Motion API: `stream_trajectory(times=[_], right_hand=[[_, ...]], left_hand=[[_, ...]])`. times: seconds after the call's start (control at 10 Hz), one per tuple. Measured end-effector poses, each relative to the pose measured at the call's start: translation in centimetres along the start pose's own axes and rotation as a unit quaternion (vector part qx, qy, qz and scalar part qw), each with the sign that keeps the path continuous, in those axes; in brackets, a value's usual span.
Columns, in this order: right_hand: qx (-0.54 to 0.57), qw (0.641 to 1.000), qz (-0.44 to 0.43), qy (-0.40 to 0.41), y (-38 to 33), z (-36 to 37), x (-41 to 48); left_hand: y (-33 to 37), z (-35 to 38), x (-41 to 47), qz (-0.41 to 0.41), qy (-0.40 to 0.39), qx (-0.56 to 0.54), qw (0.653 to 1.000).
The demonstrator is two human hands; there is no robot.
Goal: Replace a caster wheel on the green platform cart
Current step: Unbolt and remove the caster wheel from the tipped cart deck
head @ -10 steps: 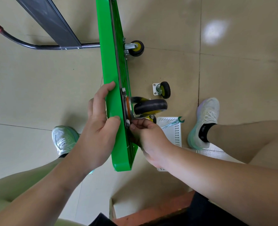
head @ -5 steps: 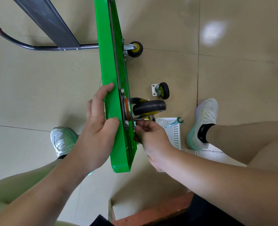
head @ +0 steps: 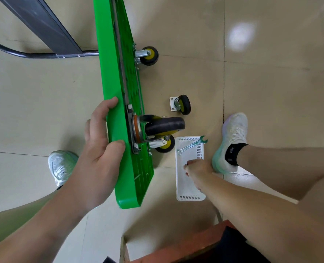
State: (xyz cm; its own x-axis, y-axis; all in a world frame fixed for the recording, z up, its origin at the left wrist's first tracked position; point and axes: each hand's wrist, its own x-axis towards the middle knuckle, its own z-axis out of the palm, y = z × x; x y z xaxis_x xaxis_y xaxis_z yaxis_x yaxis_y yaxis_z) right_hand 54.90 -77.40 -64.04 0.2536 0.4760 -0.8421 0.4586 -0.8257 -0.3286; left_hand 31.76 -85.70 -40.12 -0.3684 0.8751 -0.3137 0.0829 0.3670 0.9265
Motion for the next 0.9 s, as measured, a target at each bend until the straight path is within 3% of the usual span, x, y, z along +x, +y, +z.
stream_trajectory(times=[0.2, 0.3, 0.4, 0.5, 0.6, 0.9], right_hand=[[-0.045, 0.997, -0.033, -0.043, -0.9, -1.0, -3.6], [0.025, 0.996, -0.031, -0.085, -2.7, -1.9, -8.3], [0.042, 0.980, -0.101, -0.166, -4.9, -3.3, -14.1], [0.079, 0.942, -0.190, -0.265, -7.1, -3.8, -18.8], [0.050, 0.925, -0.237, -0.294, -8.6, -2.9, -20.6], [0.035, 0.924, -0.293, -0.244, -10.3, -1.2, -22.9]], left_hand=[[0.0, 0.0, 0.0, -0.002, 0.008, 0.007, 1.000], [0.6, 0.2, -0.2, 0.006, 0.003, 0.032, 0.999], [1.4, 0.3, -0.6, -0.001, -0.010, 0.050, 0.999], [1.2, 0.2, -0.8, -0.003, 0.004, 0.043, 0.999], [1.1, 0.3, -1.1, -0.012, 0.016, 0.018, 1.000], [2.0, 0.6, -2.9, -0.023, 0.020, 0.017, 0.999]])
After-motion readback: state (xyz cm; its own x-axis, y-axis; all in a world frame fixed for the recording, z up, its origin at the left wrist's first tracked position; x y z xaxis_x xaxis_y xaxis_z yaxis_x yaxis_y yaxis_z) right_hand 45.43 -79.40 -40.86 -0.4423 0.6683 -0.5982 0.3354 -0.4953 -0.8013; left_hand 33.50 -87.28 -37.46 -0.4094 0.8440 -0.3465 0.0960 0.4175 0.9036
